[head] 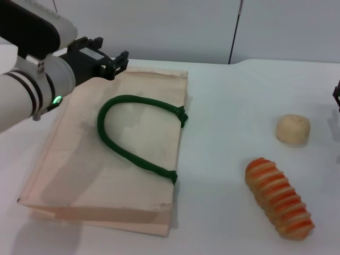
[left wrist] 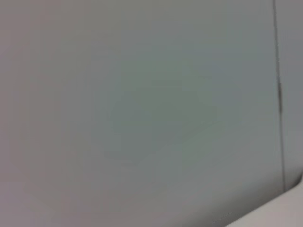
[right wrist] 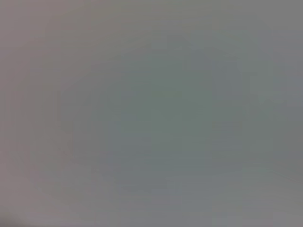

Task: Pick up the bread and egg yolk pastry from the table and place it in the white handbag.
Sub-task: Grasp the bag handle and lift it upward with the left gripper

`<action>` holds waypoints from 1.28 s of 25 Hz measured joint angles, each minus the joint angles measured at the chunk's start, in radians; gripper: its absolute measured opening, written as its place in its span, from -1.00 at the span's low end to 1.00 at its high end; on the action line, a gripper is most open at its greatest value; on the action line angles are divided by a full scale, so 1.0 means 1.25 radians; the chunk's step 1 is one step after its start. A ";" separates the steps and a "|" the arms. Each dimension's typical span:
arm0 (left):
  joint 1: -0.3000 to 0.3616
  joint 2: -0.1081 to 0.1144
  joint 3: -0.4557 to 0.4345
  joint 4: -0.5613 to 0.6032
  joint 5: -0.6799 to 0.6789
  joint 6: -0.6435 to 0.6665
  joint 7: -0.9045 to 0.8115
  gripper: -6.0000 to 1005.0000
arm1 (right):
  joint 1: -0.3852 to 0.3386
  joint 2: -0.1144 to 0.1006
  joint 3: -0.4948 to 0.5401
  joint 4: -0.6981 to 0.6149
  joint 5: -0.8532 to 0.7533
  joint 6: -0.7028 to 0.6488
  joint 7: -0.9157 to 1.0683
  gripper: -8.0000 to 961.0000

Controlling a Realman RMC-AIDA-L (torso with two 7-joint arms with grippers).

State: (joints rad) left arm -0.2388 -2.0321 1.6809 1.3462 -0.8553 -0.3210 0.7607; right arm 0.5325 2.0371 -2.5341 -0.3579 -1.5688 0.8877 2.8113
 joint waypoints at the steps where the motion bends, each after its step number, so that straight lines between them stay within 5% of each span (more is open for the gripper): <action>1: 0.000 0.000 -0.008 0.011 0.019 -0.023 -0.018 0.28 | 0.000 0.000 0.000 0.000 0.000 0.000 0.000 0.64; 10: -0.058 0.003 -0.078 0.113 0.305 -0.319 -0.282 0.27 | 0.005 0.000 -0.004 0.000 0.000 -0.002 -0.001 0.64; 21: -0.141 0.003 -0.102 0.047 0.319 -0.451 -0.283 0.25 | 0.011 0.000 -0.005 -0.001 -0.001 -0.002 -0.002 0.64; 26: -0.187 0.004 -0.103 -0.027 0.320 -0.492 -0.284 0.00 | 0.011 0.000 -0.005 -0.001 -0.001 -0.006 -0.002 0.64; 32: -0.205 0.005 -0.105 -0.059 0.325 -0.504 -0.280 0.00 | 0.012 0.000 -0.005 0.000 -0.003 -0.011 -0.002 0.64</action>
State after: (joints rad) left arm -0.4949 -2.0263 1.5499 1.2728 -0.4495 -0.9511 0.4104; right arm 0.5479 2.0371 -2.5403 -0.3574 -1.5725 0.8733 2.8086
